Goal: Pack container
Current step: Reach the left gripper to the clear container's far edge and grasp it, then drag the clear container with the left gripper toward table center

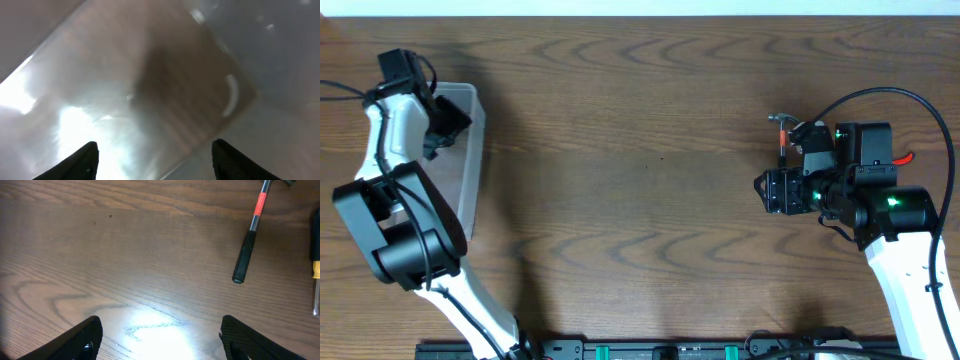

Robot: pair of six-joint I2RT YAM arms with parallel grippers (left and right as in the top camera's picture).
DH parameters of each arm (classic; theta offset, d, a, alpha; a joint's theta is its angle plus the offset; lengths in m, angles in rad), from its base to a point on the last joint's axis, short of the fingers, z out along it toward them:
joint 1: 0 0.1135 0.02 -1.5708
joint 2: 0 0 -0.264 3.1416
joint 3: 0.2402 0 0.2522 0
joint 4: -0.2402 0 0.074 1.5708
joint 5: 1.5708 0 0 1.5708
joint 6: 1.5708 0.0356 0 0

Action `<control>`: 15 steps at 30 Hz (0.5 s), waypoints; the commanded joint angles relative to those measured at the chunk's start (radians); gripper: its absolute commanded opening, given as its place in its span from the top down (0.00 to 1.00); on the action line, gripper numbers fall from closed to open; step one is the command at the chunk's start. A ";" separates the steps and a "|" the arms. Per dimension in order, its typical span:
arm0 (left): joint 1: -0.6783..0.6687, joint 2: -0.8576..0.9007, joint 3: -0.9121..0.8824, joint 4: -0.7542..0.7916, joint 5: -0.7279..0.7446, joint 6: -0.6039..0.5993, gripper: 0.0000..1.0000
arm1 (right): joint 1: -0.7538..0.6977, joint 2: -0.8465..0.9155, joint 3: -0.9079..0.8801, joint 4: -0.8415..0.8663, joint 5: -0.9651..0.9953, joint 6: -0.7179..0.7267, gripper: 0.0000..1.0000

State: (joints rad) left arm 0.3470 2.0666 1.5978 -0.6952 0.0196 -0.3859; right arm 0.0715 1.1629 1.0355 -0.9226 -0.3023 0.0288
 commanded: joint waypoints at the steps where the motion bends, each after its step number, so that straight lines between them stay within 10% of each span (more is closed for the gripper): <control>1: -0.063 -0.004 0.006 0.017 0.106 0.121 0.35 | 0.006 -0.007 0.022 -0.002 -0.001 -0.015 0.21; 15: -0.316 -0.005 0.005 -0.034 0.317 0.353 0.35 | 0.006 -0.007 0.022 0.021 0.001 -0.016 0.20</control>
State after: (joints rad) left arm 0.0727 2.0663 1.5978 -0.7155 0.2951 -0.0841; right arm 0.0715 1.1629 1.0355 -0.9070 -0.2996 0.0288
